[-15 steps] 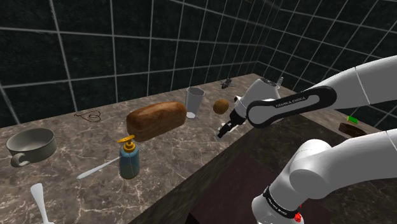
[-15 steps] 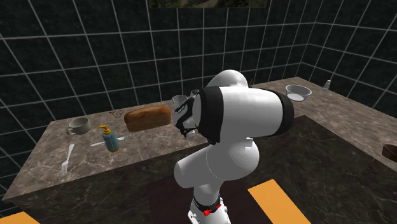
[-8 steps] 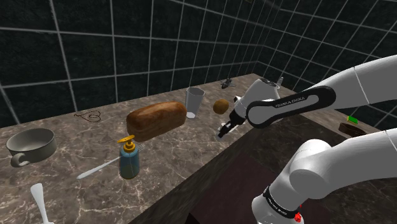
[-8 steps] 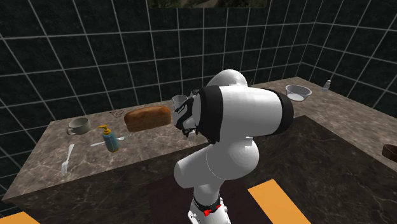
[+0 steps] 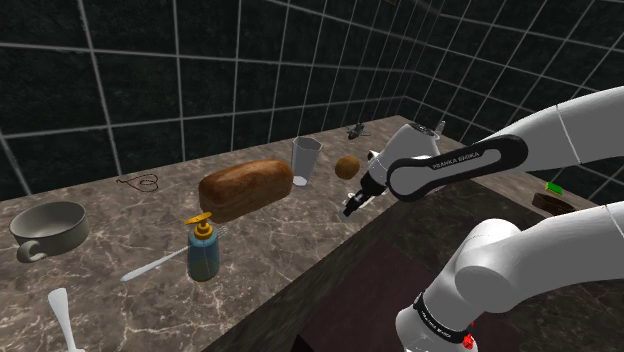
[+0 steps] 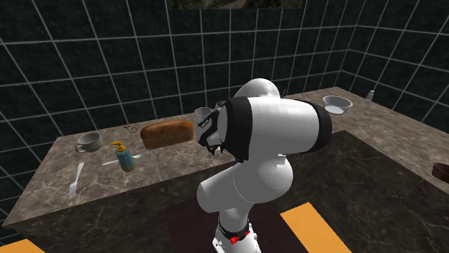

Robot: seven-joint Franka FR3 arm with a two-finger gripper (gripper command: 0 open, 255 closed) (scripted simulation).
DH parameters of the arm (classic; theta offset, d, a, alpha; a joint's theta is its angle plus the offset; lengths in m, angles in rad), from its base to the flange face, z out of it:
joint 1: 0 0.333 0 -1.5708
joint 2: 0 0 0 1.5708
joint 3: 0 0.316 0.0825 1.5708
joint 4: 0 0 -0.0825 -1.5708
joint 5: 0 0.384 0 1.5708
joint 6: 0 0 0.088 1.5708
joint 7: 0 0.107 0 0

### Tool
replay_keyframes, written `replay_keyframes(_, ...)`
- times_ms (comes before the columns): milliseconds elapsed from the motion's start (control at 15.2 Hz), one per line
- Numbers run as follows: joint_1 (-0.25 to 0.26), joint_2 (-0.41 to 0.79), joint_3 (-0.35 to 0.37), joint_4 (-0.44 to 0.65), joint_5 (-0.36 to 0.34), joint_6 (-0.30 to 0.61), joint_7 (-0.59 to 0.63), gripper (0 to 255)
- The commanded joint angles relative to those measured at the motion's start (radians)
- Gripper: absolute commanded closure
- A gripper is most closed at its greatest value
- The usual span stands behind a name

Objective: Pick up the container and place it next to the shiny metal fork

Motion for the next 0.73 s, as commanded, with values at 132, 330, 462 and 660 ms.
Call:
replay_keyframes(132, -0.004, -0.033, 0.008, 0.01, -0.001, -0.044, 0.005, 255)
replay_keyframes(330, -0.009, -0.078, 0.018, 0.029, -0.001, -0.108, 0.011, 255)
replay_keyframes(462, -0.011, -0.105, 0.024, 0.043, -0.001, -0.149, 0.014, 255)
replay_keyframes(660, -0.012, -0.141, 0.033, 0.067, 0.001, -0.208, 0.019, 255)
